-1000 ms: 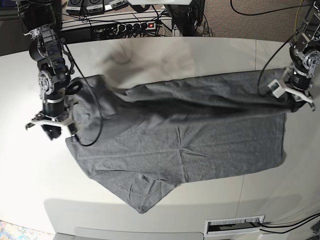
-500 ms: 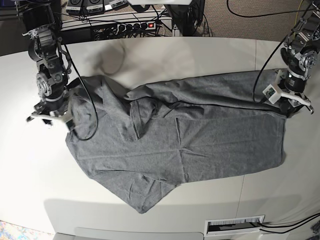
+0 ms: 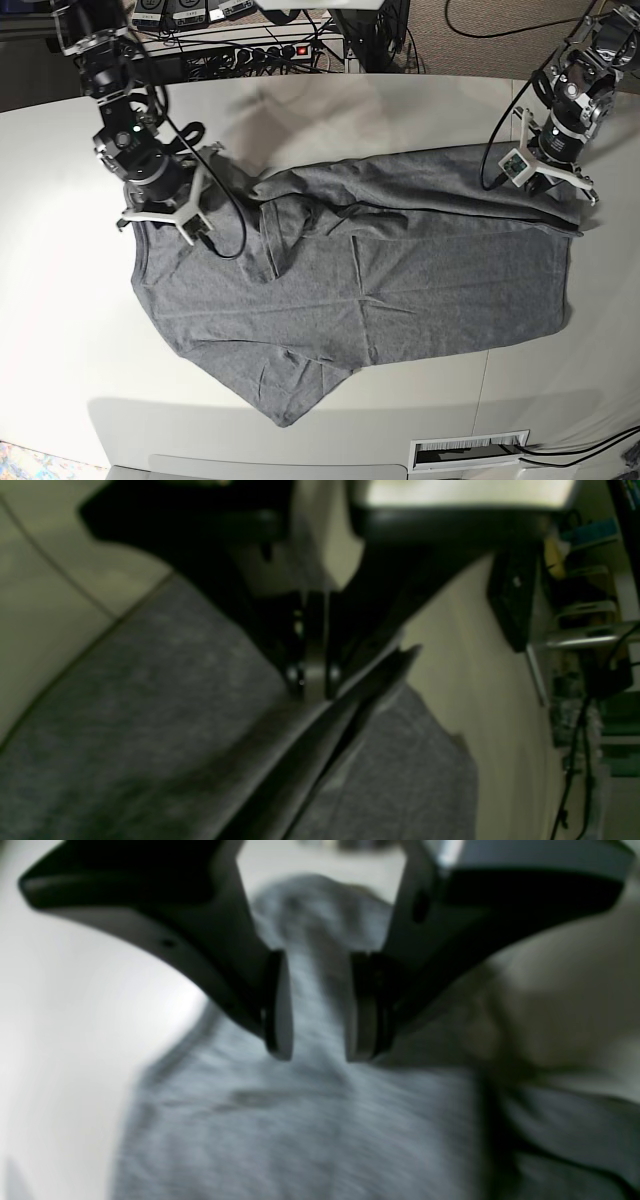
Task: Fold the T-shirt properly
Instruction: 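Lower the shoulder edge onto the shirt body and release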
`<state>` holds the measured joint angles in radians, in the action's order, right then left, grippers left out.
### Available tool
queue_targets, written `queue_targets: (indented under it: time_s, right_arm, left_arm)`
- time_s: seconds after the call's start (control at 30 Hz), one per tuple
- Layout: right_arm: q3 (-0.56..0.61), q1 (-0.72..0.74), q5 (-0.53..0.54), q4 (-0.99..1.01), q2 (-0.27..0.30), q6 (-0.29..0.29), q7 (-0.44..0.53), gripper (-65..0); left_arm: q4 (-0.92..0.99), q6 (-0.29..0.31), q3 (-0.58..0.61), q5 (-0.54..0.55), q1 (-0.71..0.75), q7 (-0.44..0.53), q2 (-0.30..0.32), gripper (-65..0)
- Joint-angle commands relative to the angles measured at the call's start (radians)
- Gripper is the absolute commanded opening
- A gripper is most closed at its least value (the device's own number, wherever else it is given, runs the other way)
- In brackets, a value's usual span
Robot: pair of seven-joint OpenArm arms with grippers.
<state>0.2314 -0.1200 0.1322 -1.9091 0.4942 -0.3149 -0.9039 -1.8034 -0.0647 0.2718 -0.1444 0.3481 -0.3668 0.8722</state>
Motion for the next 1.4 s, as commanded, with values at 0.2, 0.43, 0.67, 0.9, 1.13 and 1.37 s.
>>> queue_targets:
  time_s: [0.2,0.43,0.67,0.9,1.13,1.37]
  right_arm:
    - [-0.001,0.014,0.035,-0.014,-0.043,-0.042,0.003,-46.1]
    - [-0.002,-0.011,-0.002,-0.013,-0.042,-0.054,-0.016,-46.0]
    - [-0.003,-0.013,-0.068,-0.013,-0.042,-0.052,-0.021,-46.0]
    - [-0.004,-0.013,-0.072,0.008,-0.043,-0.051,0.027,-46.0]
    - [-0.004,-0.013,-0.068,0.131,-0.043,-0.05,0.084,-46.2]
    - [-0.004,-0.003,-0.07,0.128,-0.043,-0.051,0.085,-65.0]
  left_arm:
    - [-0.011,0.066,-0.013,0.016,-0.007,0.007,0.011,-65.0]
    - [-0.011,0.066,-0.013,0.026,-0.007,0.008,0.011,-65.0]
    - [-0.01,0.066,-0.013,0.026,-0.007,0.008,0.011,-65.0]
    - [-0.01,0.066,-0.013,0.026,-0.007,0.008,0.006,-65.0]
    - [-0.01,0.066,-0.013,0.026,-0.007,0.018,0.006,-65.0]
    - [-0.01,0.066,-0.013,0.026,-0.007,0.026,0.006,-65.0]
